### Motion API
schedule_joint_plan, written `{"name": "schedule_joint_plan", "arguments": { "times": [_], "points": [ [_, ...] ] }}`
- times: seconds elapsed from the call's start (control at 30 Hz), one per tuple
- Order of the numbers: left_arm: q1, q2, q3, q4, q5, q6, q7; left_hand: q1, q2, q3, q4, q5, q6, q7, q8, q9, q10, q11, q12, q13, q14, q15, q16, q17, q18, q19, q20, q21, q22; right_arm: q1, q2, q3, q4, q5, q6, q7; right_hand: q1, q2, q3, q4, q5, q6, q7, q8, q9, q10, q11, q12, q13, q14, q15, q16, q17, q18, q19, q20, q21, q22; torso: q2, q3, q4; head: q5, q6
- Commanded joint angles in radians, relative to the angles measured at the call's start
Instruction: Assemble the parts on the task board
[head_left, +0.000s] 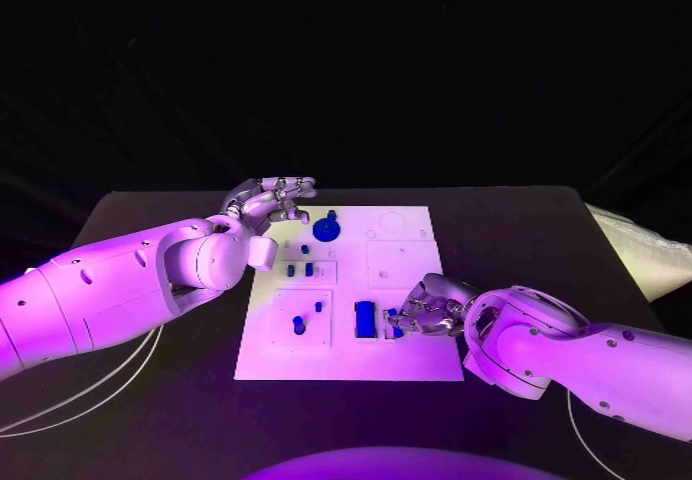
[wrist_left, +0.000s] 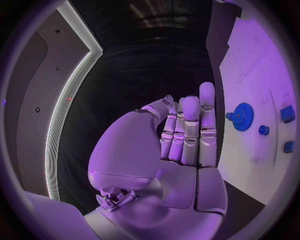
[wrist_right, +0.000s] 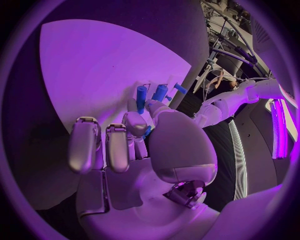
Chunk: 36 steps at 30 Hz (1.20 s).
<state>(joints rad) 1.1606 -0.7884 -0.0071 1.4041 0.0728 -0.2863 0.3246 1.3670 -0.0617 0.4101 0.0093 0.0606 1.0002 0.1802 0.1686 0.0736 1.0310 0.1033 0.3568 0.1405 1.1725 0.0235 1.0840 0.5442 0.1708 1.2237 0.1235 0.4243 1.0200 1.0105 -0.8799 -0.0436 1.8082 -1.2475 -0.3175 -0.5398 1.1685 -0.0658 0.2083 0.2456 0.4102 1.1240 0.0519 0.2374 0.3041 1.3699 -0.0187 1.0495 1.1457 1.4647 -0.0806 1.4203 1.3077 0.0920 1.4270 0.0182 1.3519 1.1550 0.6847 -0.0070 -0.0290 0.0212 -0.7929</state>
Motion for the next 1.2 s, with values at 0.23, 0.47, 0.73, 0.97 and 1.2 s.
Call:
{"name": "schedule_joint_plan", "arguments": {
  "times": [0.23, 0.47, 0.73, 0.97, 1.2],
  "points": [
    [0.000, 0.001, 0.001, 0.002, -0.004, 0.016, 0.002, -0.003, 0.003, -0.003, -0.003, 0.005, -0.009, 0.000, 0.005, -0.002, -0.010, 0.004, 0.007, 0.002, -0.006, 0.001, 0.004, -0.002, 0.010, 0.009, 0.000, -0.006, -0.001, -0.001, 0.008, 0.000, 0.003, -0.047, 0.036, -0.025, -0.011, 0.001, -0.009, 0.001, -0.003, 0.003, 0.007, -0.001, 0.001, 0.007, 0.000, 0.006, 0.002, 0.065, -0.006, 0.007, 0.023, -0.012, 0.005, 0.001, 0.006, 0.002, 0.001, -0.0003, 0.0003, 0.001, 0.003],
    [0.001, 0.001, 0.001, 0.003, -0.004, 0.016, 0.001, -0.003, 0.003, -0.003, -0.003, 0.005, -0.009, 0.000, 0.005, -0.002, -0.010, 0.004, 0.007, 0.002, -0.006, 0.001, 0.004, -0.002, 0.010, 0.009, 0.000, -0.006, -0.001, -0.001, 0.010, 0.000, 0.006, -0.048, 0.048, -0.021, -0.017, 0.003, -0.016, 0.005, -0.003, 0.005, 0.006, -0.001, 0.003, 0.009, 0.000, 0.011, 0.007, 0.066, -0.006, 0.008, 0.026, -0.012, 0.005, 0.001, 0.007, 0.003, 0.001, -0.0002, 0.0002, 0.002, 0.001],
    [0.001, 0.001, 0.001, 0.003, -0.004, 0.016, 0.000, -0.003, 0.003, -0.003, -0.003, 0.005, -0.009, 0.000, 0.005, -0.002, -0.010, 0.004, 0.007, 0.002, -0.006, 0.001, 0.004, -0.002, 0.010, 0.009, 0.000, -0.006, -0.001, -0.001, 0.010, 0.000, 0.010, -0.052, 0.059, -0.017, -0.033, 0.013, -0.037, 0.021, 0.006, 0.011, 0.003, 0.002, 0.007, 0.020, -0.002, 0.030, 0.025, 0.068, -0.008, 0.017, 0.040, -0.014, 0.010, 0.001, 0.013, 0.015, 0.000, 0.0001, -0.0001, 0.003, 0.001],
    [0.001, -0.001, 0.001, 0.004, -0.004, 0.016, -0.001, -0.004, 0.002, -0.004, -0.002, 0.005, -0.010, 0.001, 0.005, -0.002, -0.012, 0.004, 0.008, 0.002, -0.006, 0.002, 0.004, -0.003, 0.010, 0.009, 0.000, -0.006, -0.001, -0.001, 0.008, 0.000, 0.015, -0.084, 0.050, -0.019, -0.058, 0.020, -0.076, 0.040, 0.038, 0.015, 0.001, 0.003, 0.012, 0.026, -0.004, 0.038, 0.036, 0.069, -0.009, 0.022, 0.047, -0.015, 0.012, -0.001, 0.018, 0.022, 0.000, 0.0005, -0.0005, 0.002, 0.002],
    [0.001, -0.001, 0.001, 0.003, -0.004, 0.016, -0.001, -0.004, 0.002, -0.004, -0.002, 0.005, -0.010, 0.001, 0.005, -0.002, -0.012, 0.004, 0.008, 0.002, -0.006, 0.002, 0.004, -0.003, 0.010, 0.009, 0.000, -0.006, -0.001, -0.001, 0.006, 0.000, 0.017, -0.104, 0.032, -0.021, -0.090, 0.029, -0.120, 0.044, 0.009, 0.015, 0.000, 0.001, 0.016, 0.025, -0.005, 0.032, 0.036, 0.068, -0.009, 0.021, 0.045, -0.015, 0.012, -0.001, 0.018, 0.023, 0.000, 0.0002, -0.0001, 0.002, 0.000]
  ]
}}
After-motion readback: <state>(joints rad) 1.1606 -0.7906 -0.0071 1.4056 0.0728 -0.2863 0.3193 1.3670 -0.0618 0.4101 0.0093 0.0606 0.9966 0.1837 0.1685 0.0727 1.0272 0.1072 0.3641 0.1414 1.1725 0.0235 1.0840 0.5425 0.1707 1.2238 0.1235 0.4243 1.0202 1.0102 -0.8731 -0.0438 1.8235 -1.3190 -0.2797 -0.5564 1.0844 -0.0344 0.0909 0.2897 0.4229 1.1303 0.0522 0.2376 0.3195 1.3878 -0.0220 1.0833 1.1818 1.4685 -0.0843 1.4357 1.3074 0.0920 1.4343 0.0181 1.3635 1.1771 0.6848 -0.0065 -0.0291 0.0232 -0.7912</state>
